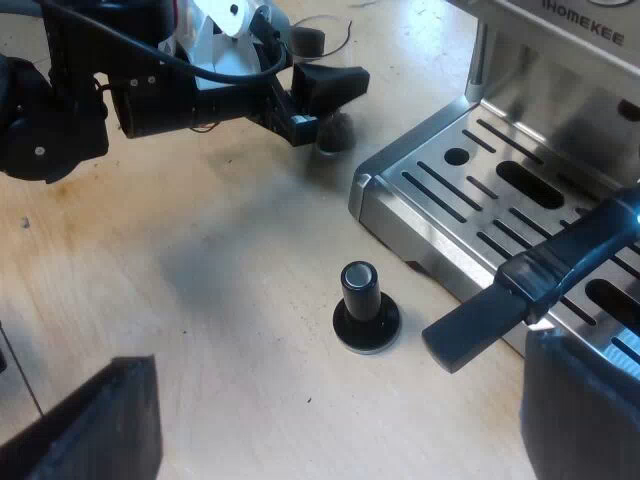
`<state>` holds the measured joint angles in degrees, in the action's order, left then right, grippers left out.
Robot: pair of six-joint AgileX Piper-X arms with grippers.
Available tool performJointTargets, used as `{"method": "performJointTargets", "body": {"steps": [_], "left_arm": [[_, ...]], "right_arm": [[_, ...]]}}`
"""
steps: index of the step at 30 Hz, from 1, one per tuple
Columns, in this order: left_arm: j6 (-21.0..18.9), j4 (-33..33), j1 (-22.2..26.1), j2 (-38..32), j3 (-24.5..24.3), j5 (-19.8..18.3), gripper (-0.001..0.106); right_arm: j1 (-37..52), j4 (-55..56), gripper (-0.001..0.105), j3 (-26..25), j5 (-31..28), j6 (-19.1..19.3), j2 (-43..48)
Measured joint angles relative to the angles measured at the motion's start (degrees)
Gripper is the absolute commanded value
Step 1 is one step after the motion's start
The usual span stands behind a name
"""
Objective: Pour the beans into the coffee machine
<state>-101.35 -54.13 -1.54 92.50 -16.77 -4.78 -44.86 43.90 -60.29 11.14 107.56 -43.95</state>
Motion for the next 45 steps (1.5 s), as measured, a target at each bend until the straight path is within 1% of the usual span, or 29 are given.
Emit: {"method": "performJointTargets", "body": {"steps": [1, 2, 4, 6, 9, 12, 14, 18, 20, 21, 23, 24, 26, 27, 28, 29, 30, 32, 33, 35, 36, 38, 39, 41, 42, 44, 45], "left_arm": [[0.00, 0.00, 0.00, 0.00, 0.00, 0.00, 0.040], [0.00, 0.17, 0.00, 0.00, 0.00, 0.00, 0.038], [0.00, 0.48, 0.00, -0.26, 0.00, 0.00, 0.038], [0.00, 2.17, 0.00, -1.23, 0.00, 0.00, 0.038], [0.00, 5.90, 0.00, -3.97, 0.00, 0.00, 0.038], [0.00, 10.06, 0.00, -8.58, 0.00, 0.00, 0.038], [0.00, 13.99, 0.00, -12.41, 0.00, 0.00, 0.037], [0.00, 21.50, 0.00, -19.79, 0.00, -0.14, 0.037], [0.00, 26.75, 0.00, -24.85, 0.00, -0.27, 0.037], [0.00, 27.48, 0.00, -25.70, 0.00, -0.26, 0.037], [0.00, 32.04, 0.00, -31.15, 0.00, -0.24, 0.037], [0.00, 33.12, 0.00, -32.62, 0.00, -0.24, 0.037], [0.00, 37.83, 0.00, -38.72, 0.00, -0.24, 0.037], [0.00, 38.67, 0.00, -39.79, 0.00, -0.24, 0.037], [0.11, 40.92, 0.00, -42.36, 0.00, -0.24, 0.037], [0.84, 44.24, 0.00, -45.79, 0.00, -0.24, 0.037], [1.10, 45.20, 0.00, -46.71, 0.00, -0.24, 0.037], [3.69, 51.50, 0.00, -52.09, 0.00, -0.24, 0.037], [4.22, 53.05, 0.00, -53.35, 0.00, -0.24, 0.037], [5.38, 58.51, 0.00, -57.85, 0.00, -0.24, 0.037], [5.40, 60.22, 0.00, -59.00, 0.00, -0.24, 0.037], [5.44, 65.83, 0.00, -62.24, -1.30, -0.67, 0.037], [5.44, 67.28, 0.00, -62.90, -1.82, -0.79, 0.037], [6.02, 72.73, 0.00, -64.84, -4.56, -0.86, 0.037], [6.15, 73.58, 0.00, -65.00, -5.06, -0.86, 0.037], [6.62, 77.20, 0.00, -65.30, -8.10, -1.11, 0.037], [6.65, 77.68, 0.00, -65.30, -8.80, -1.16, 0.037]], "right_arm": [[0.00, 0.00, 0.079, 0.00, 0.00, 0.00, 0.00], [0.00, 0.00, 0.079, 0.00, 0.00, 0.00, 0.00], [0.00, 0.00, 0.079, 0.00, 0.00, 0.00, 0.00], [0.00, 0.00, 0.079, 0.00, -0.35, 0.00, 0.00], [0.00, 0.00, 0.079, 0.00, -1.29, 0.00, 0.00], [0.00, 0.00, 0.079, 0.00, -3.32, 0.00, 0.00], [0.00, -0.86, 0.079, 0.00, -4.74, 0.00, 0.00], [0.00, -2.91, 0.079, 0.00, -5.03, -0.04, 0.00], [0.00, -4.54, 0.079, 0.00, -4.99, -0.04, 0.00], [0.00, -4.92, 0.079, 0.00, -4.99, -0.04, 0.00], [0.00, -6.13, 0.079, 0.00, -4.99, -0.14, 0.00], [0.00, -6.43, 0.079, 0.00, -4.99, -0.16, 0.00], [0.00, -7.42, 0.079, 0.00, -4.99, -0.25, 0.00], [0.00, -7.57, 0.079, 0.00, -4.99, -0.22, 0.00], [0.00, -7.97, 0.079, 0.00, -4.99, -0.22, 0.00], [0.00, -8.20, 0.079, 0.00, -5.38, -0.22, 0.00], [0.00, -8.32, 0.079, 0.00, -5.70, -0.22, 0.00], [0.00, -8.59, 0.079, 0.00, -7.02, -0.45, 0.00], [0.00, -8.81, 0.079, 0.00, -7.36, -0.49, 0.00], [0.00, -10.58, 0.079, 0.00, -8.46, -1.42, 0.00], [0.00, -10.88, 0.079, 0.00, -8.47, -1.57, 0.00], [0.00, -13.54, 0.079, 0.00, -8.66, -1.80, 0.00], [0.00, -14.26, 0.079, 0.00, -8.75, -1.80, 0.00], [0.00, -17.26, 0.079, 0.00, -8.85, -2.03, 0.00], [0.00, -18.57, 0.079, 0.00, -8.85, -2.28, 0.00], [0.00, -22.05, 0.079, 0.00, -8.85, -2.61, 0.00], [0.00, -22.93, 0.079, 0.00, -8.85, -2.61, 0.00]]}}
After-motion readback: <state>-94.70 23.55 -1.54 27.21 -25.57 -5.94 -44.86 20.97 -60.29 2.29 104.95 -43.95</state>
